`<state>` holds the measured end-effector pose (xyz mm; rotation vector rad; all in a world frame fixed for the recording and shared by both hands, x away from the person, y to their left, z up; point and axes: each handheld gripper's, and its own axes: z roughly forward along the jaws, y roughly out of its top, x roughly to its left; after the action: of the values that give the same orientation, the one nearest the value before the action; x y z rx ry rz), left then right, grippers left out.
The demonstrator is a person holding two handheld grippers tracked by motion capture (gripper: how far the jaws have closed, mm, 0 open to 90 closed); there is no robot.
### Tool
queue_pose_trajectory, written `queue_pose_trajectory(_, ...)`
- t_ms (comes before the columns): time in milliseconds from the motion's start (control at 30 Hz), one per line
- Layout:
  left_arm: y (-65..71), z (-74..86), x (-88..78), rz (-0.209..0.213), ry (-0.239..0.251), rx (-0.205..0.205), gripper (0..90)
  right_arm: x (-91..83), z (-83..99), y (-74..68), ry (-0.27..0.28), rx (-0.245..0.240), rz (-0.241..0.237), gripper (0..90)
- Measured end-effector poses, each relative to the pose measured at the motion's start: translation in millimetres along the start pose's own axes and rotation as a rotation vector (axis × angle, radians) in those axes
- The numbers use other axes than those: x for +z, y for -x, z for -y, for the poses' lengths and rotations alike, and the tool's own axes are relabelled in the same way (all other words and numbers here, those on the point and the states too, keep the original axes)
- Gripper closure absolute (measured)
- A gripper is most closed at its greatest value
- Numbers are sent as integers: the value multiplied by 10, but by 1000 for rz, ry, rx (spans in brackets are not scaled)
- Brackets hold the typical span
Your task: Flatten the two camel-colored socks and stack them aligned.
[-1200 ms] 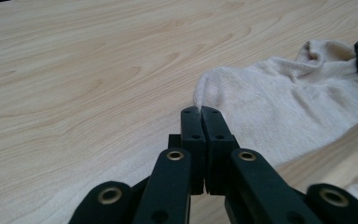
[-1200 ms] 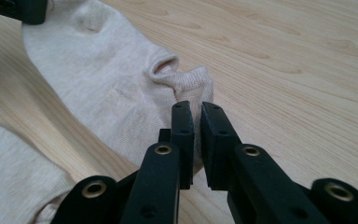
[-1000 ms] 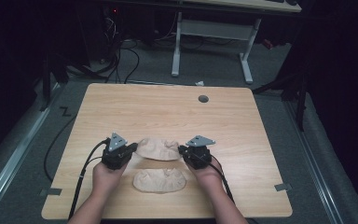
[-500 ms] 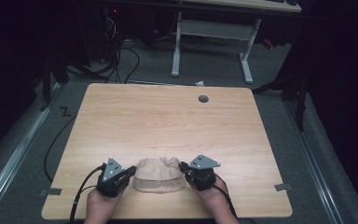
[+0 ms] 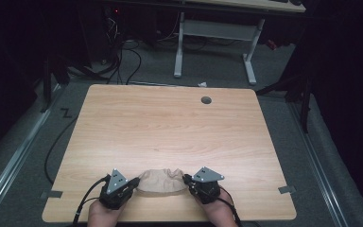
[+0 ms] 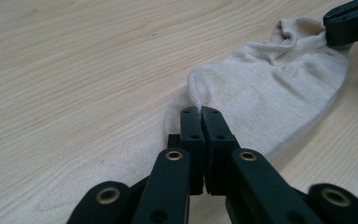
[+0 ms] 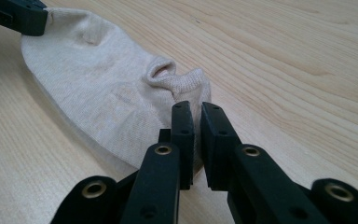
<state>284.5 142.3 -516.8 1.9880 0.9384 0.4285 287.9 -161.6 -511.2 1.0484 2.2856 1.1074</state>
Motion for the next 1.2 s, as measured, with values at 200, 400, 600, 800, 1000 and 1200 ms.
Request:
queue_pose_trajectory(200,-24,52,47,-4,-31,-2,882,36,34,-6,-20,-4,-7,845)
queue_pose_trajectory(400,-24,100,97,-24,-62,5,859,110,93,13,-49,8,-6,830)
queue_pose_trajectory(600,-66,95,65,-35,-48,-16,749,95,101,49,-37,39,-12,717)
queue_pose_trajectory(800,-115,49,20,-52,-17,-22,637,-14,47,173,18,75,11,658)
queue_pose_trajectory(1000,-214,-25,-17,-62,1,-25,611,-106,-23,351,56,90,62,635)
queue_pose_trajectory(1200,-381,-121,-77,-93,24,-28,596,-156,-61,481,65,88,100,618)
